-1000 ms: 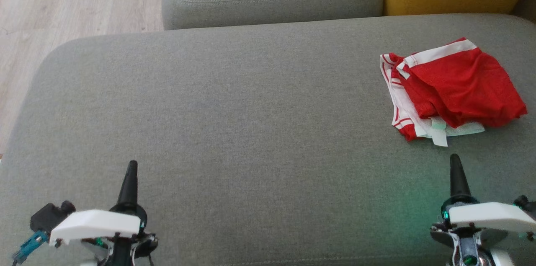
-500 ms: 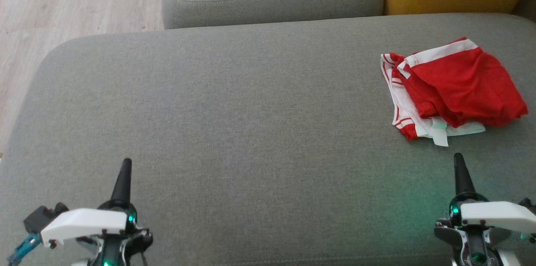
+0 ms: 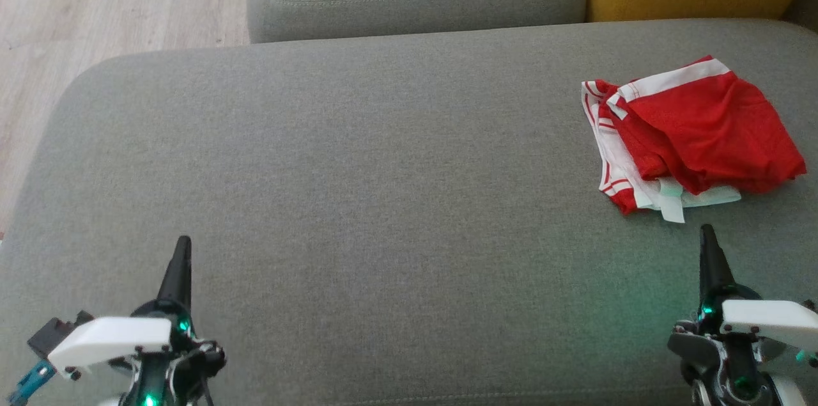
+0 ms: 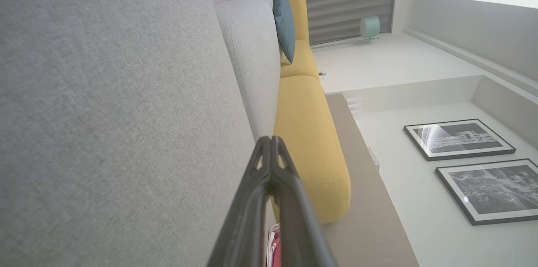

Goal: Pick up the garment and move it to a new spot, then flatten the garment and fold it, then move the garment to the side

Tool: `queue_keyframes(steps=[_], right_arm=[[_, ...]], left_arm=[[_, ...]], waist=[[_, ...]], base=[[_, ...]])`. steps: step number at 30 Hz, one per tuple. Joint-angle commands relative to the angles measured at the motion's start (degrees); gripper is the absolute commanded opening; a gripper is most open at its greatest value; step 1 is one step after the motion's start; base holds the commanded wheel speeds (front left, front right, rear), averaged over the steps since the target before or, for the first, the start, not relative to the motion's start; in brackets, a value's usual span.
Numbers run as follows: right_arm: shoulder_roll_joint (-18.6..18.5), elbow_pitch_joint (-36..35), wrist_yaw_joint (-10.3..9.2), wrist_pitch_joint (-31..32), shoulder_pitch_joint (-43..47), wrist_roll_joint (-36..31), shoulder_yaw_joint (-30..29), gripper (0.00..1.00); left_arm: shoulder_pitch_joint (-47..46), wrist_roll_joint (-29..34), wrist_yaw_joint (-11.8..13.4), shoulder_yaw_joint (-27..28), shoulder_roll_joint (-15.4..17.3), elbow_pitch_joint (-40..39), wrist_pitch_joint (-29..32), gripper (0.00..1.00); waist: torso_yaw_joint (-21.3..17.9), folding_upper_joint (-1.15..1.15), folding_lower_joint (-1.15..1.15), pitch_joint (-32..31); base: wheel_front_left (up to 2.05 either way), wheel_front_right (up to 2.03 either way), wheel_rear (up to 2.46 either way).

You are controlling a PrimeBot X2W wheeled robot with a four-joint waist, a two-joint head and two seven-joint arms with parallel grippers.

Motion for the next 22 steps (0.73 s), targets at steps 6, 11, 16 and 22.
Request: queue_keyframes(steps=[6, 11, 16, 22], right_arm=[[-1.1, -2.3, -0.04, 1.4, -3.4, 4.8, 0.2, 0.0], [-1.1, -2.4, -0.04, 2.2, -3.7, 8.0, -0.2, 0.0], [-1.1, -2.5, -0.04, 3.1, -4.0, 11.1, -0.6, 0.0], [-1.0, -2.5, -0.04, 3.2, -4.0, 11.3, -0.8, 0.0]], left_arm=[[-4.1, -4.3, -0.7, 2.7, 0.9, -1.4, 1.3, 0.0], [-4.5, -7.3, -1.0, 3.4, 0.9, -1.2, 2.1, 0.0], [-4.9, -10.3, -1.4, 4.1, 0.9, -0.9, 3.0, 0.0], [-4.9, -10.4, -1.4, 4.3, 0.8, -0.9, 3.2, 0.0]], waist=[[0.0, 0.0, 0.0, 0.1], [0.0, 0.0, 0.0, 0.1], [0.0, 0.0, 0.0, 0.2], [0.0, 0.0, 0.0, 0.2]], base=[[0.0, 0.0, 0.0], [0.0, 0.0, 0.0], [0.0, 0.0, 0.0], [0.0, 0.0, 0.0]])
